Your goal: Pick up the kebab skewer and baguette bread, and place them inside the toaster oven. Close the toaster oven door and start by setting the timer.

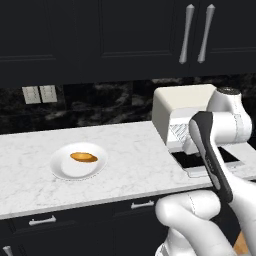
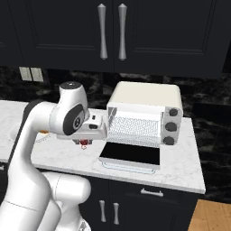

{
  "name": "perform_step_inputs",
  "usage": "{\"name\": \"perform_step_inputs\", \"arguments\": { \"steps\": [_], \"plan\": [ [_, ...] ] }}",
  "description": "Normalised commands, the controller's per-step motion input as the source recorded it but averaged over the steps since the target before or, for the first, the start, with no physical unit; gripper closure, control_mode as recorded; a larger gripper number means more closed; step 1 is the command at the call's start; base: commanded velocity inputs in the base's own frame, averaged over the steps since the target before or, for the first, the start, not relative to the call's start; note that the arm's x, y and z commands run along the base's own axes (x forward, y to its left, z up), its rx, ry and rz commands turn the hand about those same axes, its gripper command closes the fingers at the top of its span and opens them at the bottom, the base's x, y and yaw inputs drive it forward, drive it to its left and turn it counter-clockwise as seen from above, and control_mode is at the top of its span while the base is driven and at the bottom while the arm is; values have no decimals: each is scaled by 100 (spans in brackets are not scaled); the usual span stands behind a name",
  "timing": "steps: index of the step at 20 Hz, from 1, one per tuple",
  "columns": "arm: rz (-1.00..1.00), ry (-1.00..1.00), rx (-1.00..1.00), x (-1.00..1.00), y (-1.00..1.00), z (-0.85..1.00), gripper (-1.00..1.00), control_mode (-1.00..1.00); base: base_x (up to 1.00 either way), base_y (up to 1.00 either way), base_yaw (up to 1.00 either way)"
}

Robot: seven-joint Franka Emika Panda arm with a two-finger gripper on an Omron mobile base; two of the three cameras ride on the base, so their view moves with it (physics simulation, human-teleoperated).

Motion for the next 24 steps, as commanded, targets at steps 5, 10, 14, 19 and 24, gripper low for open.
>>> {"name": "perform_step_inputs", "arguments": {
  "steps": [5, 10, 14, 19, 24],
  "plan": [
    [-5, -4, 0, 5, -69, 11, 100, -100, 0, 0, 0],
    [0, -11, 4, 26, -12, -2, 100, -100, 0, 0, 0],
    [0, -7, 5, 41, 0, -8, 100, -100, 0, 0, 0],
    [0, -1, 3, 43, -1, -11, 100, -100, 0, 0, 0],
    [0, 0, 0, 25, -6, -23, 100, -100, 0, 0, 0]
  ]
}}
